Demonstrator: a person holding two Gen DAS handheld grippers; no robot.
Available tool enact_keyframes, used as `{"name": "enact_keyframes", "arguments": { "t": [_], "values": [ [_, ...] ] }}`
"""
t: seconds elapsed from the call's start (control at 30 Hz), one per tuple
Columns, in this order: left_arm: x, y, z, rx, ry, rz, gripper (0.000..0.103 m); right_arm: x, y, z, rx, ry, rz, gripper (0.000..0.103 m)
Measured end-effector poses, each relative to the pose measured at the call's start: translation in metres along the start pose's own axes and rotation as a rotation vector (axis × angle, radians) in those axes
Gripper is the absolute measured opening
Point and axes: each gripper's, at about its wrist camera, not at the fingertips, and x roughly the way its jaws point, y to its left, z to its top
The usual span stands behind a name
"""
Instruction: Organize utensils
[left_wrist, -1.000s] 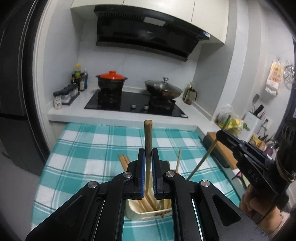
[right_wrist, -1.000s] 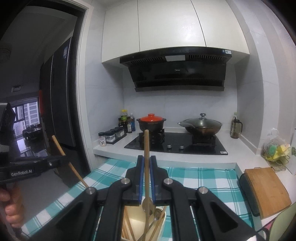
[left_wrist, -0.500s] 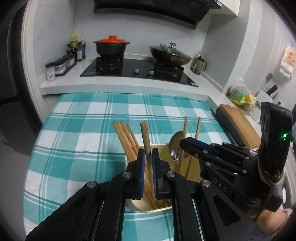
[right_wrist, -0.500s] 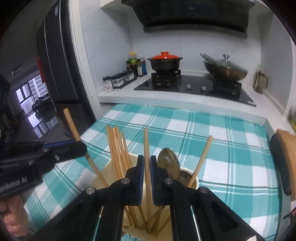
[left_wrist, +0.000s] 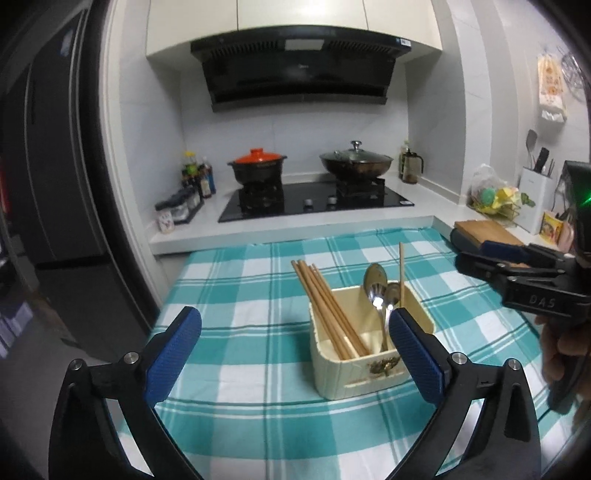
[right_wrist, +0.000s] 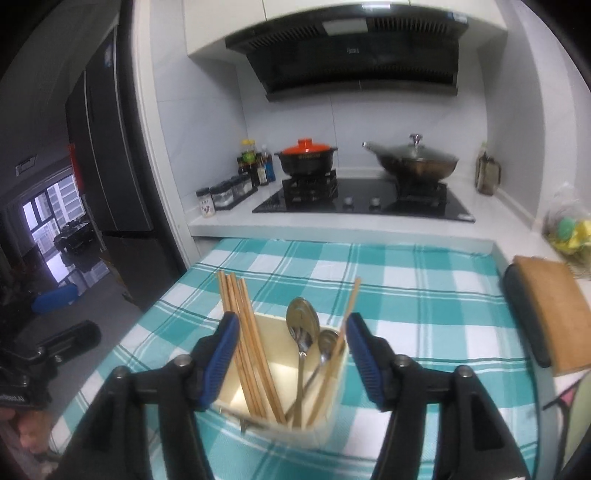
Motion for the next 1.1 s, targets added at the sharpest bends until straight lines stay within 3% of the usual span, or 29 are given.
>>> {"name": "enact_keyframes", "arguments": {
  "t": [0.1, 0.3, 0.43, 0.6, 0.7, 0.83, 1.1],
  "values": [
    [-0.031, -0.01, -0.016, 0.034, -0.014, 0.072, 0.103, -0.046, 0.007, -0.018, -0.015, -0.047, -0.033, 0.081],
    [-0.076, -0.015, -0.04, -0.04, -0.023, 0.105, 0.103, -0.117, 0.028, -0.063, -0.022, -0.098, -0.151, 0.088],
    [-0.096, -0.02, -0.063, -0.075, -0.067, 0.136, 0.103, -0.153, 0.041, -0.086, 0.0, -0.144, -0.187, 0.103],
    [-0.095, -0.03, -0.089, -0.068, 0.006, 0.129, 0.103, -0.174, 0.063, -0.112, -0.02, -0.159, -0.243, 0.103],
    [-0.095, -0.034, -0.101, -0.032, 0.059, 0.133, 0.103, -0.175, 0.069, -0.125, 0.005, -0.114, -0.23, 0.103],
    [-0.098, -0.028, -0.112, -0.034, 0.085, 0.143, 0.103, -0.181, 0.072, -0.136, -0.001, -0.08, -0.22, 0.103],
    [-0.107, -0.019, -0.113, -0.087, 0.101, 0.062, 0.103, -0.186, 0.081, -0.147, 0.0, -0.055, -0.23, 0.103]
  ]
}}
